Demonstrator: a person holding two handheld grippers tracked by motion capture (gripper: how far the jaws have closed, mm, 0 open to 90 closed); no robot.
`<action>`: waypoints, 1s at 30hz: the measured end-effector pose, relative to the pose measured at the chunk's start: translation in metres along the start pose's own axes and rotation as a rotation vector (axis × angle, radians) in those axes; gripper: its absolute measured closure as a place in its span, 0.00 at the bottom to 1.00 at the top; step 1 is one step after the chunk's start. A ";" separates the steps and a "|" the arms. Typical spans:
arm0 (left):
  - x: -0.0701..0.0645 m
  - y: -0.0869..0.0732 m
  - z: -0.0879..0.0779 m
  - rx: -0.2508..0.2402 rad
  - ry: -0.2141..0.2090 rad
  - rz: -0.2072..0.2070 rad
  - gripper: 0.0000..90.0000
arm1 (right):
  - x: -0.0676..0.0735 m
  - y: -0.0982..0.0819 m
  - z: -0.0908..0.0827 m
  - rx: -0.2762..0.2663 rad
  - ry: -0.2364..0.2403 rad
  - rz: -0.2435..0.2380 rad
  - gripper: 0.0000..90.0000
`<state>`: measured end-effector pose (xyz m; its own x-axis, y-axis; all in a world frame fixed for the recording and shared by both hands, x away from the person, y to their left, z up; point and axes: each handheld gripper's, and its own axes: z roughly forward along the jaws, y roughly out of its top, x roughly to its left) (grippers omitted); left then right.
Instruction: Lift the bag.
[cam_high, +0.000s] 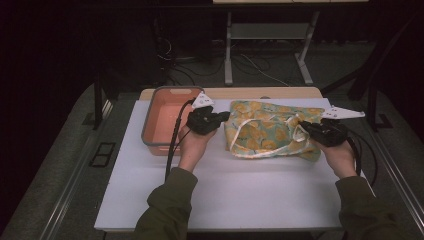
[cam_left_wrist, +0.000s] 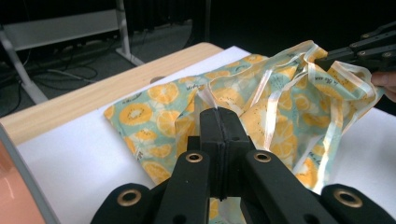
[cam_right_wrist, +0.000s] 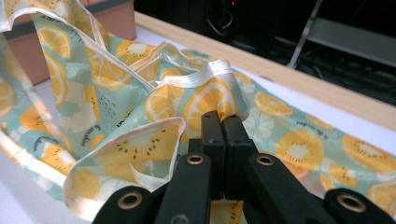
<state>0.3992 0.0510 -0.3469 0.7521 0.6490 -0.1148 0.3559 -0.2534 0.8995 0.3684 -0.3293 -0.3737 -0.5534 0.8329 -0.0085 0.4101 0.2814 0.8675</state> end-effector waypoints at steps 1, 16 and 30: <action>0.001 -0.001 0.003 0.008 0.006 -0.001 1.00 | -0.002 -0.001 0.002 0.005 -0.002 0.005 0.99; -0.002 -0.013 0.004 0.061 -0.003 0.010 0.66 | -0.011 -0.005 0.000 0.011 0.115 0.112 0.64; -0.019 -0.025 -0.027 0.071 -0.085 0.065 0.32 | 0.005 0.005 -0.029 -0.016 0.170 0.082 0.23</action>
<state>0.3612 0.0637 -0.3556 0.8179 0.5674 -0.0947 0.3410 -0.3455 0.8743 0.3468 -0.3379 -0.3549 -0.6336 0.7598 0.1456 0.4480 0.2069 0.8698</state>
